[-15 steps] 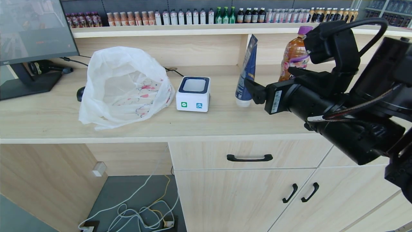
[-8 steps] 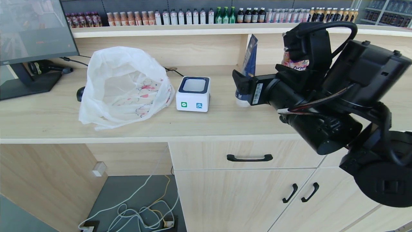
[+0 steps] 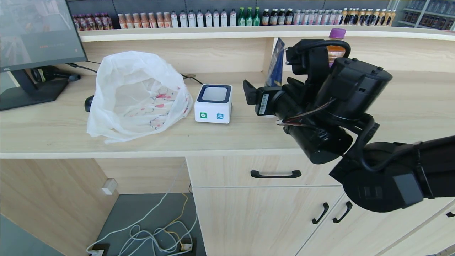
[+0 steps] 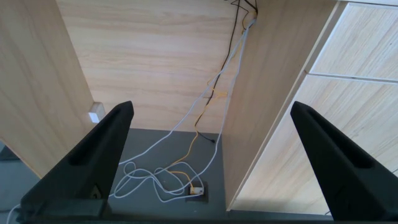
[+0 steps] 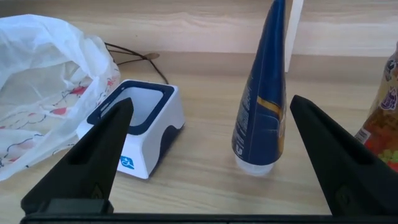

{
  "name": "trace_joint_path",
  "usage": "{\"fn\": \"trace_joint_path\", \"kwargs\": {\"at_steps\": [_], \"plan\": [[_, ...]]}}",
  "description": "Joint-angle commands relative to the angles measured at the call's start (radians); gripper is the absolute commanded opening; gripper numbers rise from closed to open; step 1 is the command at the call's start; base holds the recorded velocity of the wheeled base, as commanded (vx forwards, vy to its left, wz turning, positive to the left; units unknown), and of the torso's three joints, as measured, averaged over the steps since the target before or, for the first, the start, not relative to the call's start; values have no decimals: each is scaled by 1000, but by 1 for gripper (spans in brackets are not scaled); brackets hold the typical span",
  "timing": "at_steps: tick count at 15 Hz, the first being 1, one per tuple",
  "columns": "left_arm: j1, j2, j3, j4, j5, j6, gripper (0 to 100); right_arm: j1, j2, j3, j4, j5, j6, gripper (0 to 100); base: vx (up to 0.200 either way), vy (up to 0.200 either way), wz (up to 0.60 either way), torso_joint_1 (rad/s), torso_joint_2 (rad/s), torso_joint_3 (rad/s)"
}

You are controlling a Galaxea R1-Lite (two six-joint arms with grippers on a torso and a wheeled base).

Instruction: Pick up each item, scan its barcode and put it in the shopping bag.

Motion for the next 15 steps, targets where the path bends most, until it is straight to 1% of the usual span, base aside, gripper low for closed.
{"fn": "trace_joint_path", "kwargs": {"at_steps": [1, 5, 7, 11, 15], "plan": [[1, 0, 0, 0, 0, 0, 100, -13, 24, -23, -1, 0, 3, 100, 0, 0, 0, 0, 0, 0], [-1, 0, 0, 0, 0, 0, 100, -58, 81, -95, -1, 2, 29, 100, 0, 0, 0, 0, 0, 0], [1, 0, 0, 0, 0, 0, 100, -78, 90, -109, 1, 5, 31, 100, 0, 0, 0, 0, 0, 0], [1, 0, 0, 0, 0, 0, 100, -116, 147, -184, 1, 8, 26, 100, 0, 0, 0, 0, 0, 0], [-1, 0, 0, 0, 0, 0, 100, -130, 185, -252, 8, 14, 8, 100, 0, 0, 0, 0, 0, 0]]}}
